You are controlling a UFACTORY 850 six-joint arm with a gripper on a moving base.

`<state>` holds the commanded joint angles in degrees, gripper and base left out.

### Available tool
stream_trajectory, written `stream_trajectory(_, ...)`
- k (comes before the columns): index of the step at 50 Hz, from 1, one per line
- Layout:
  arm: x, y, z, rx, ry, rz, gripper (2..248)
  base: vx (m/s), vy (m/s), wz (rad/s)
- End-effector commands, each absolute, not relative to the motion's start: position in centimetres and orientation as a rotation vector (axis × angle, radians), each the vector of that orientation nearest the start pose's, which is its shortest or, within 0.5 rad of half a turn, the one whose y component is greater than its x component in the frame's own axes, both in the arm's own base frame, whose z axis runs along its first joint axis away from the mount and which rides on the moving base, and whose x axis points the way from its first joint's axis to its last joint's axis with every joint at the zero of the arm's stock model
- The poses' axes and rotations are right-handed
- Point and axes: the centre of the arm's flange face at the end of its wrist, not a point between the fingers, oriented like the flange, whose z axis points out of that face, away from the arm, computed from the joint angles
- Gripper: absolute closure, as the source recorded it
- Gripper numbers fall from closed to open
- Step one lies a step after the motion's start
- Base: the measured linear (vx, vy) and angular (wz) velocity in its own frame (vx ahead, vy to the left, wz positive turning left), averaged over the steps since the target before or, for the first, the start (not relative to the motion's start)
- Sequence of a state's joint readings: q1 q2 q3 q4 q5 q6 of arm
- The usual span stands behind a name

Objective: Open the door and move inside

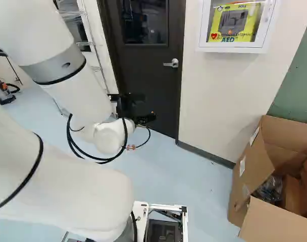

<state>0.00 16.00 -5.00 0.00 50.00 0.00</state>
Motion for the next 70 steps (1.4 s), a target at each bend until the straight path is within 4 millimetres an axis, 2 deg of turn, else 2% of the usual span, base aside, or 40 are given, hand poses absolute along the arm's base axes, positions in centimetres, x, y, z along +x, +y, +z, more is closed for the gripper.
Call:
stream_trajectory(10, 27.03, 0.00, 36.56, -2.558, 0.000, -1.824, 3, -0.008, -0.021, -0.069)
stream_trajectory(23, 27.03, 0.00, 36.56, -2.558, 0.000, -1.824, 3, 0.001, 0.075, -0.008)
stream_trajectory(43, 27.03, 0.00, 36.56, -2.558, 0.000, -1.824, 3, 0.032, 0.156, -0.015)
stream_trajectory(70, 27.03, 0.00, 36.56, -2.558, 0.000, -1.824, 3, 0.126, 0.136, -0.191)
